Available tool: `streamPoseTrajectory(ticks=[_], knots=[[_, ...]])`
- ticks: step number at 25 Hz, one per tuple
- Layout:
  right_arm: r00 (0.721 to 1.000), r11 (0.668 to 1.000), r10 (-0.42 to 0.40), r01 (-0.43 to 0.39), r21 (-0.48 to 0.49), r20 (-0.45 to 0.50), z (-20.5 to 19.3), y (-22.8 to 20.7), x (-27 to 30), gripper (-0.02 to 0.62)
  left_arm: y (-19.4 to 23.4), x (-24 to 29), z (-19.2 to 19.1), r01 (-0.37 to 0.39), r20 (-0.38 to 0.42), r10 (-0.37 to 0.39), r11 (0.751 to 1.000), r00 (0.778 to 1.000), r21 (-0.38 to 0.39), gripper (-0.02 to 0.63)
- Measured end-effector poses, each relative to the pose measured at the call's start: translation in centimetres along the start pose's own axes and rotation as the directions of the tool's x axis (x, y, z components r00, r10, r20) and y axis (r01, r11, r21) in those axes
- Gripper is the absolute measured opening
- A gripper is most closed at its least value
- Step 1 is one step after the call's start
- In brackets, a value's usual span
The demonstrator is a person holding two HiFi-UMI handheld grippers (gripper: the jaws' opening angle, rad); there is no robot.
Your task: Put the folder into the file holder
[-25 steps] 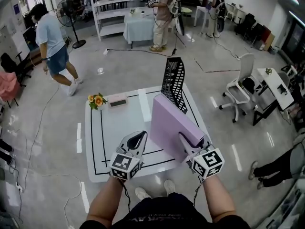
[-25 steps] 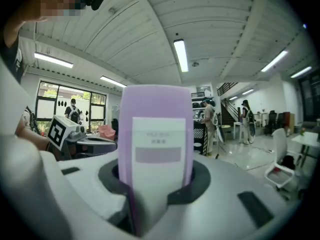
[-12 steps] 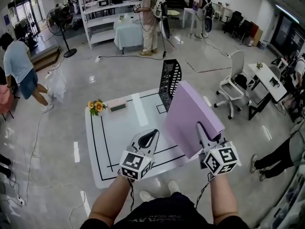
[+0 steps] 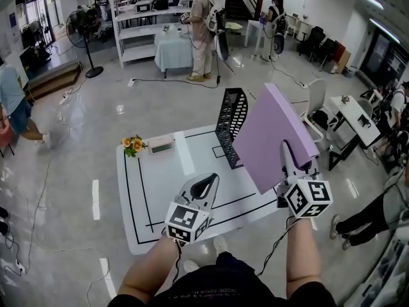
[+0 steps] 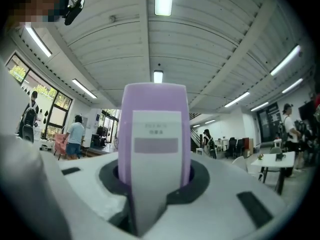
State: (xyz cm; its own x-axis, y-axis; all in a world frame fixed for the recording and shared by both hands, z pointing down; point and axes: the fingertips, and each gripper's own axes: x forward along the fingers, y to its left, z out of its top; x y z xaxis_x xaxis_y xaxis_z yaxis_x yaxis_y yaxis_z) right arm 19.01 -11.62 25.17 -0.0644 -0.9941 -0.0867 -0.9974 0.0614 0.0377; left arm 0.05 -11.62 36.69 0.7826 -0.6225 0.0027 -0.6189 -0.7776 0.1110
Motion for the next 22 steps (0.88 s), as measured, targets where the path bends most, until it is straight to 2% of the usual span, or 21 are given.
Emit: streamPoseTrajectory(ticks=[5,13,22], knots=[[0.999,0.999,-0.032,0.033,-0.017,0.030,0.9,-0.5,2.2,0.132,0.7,0.0,0.0,0.005,-0.020,-0.004,1.000,1.000,0.021,0.003],[0.998,0.998,-0.053,0.053,-0.024,0.022,0.5,-2.4,6.4,0.130,1.3,1.5,0.1,-0.012,-0.023,0.013,0.999,1.000,0.038,0.004],[1.000,1.000,-0.014,0.014,0.017,0.008,-1.3,-4.8,11.7,0.130,1.8,6.7,0.3,-0.024,-0.041,0.026,0.998,0.999,0.062,0.003]])
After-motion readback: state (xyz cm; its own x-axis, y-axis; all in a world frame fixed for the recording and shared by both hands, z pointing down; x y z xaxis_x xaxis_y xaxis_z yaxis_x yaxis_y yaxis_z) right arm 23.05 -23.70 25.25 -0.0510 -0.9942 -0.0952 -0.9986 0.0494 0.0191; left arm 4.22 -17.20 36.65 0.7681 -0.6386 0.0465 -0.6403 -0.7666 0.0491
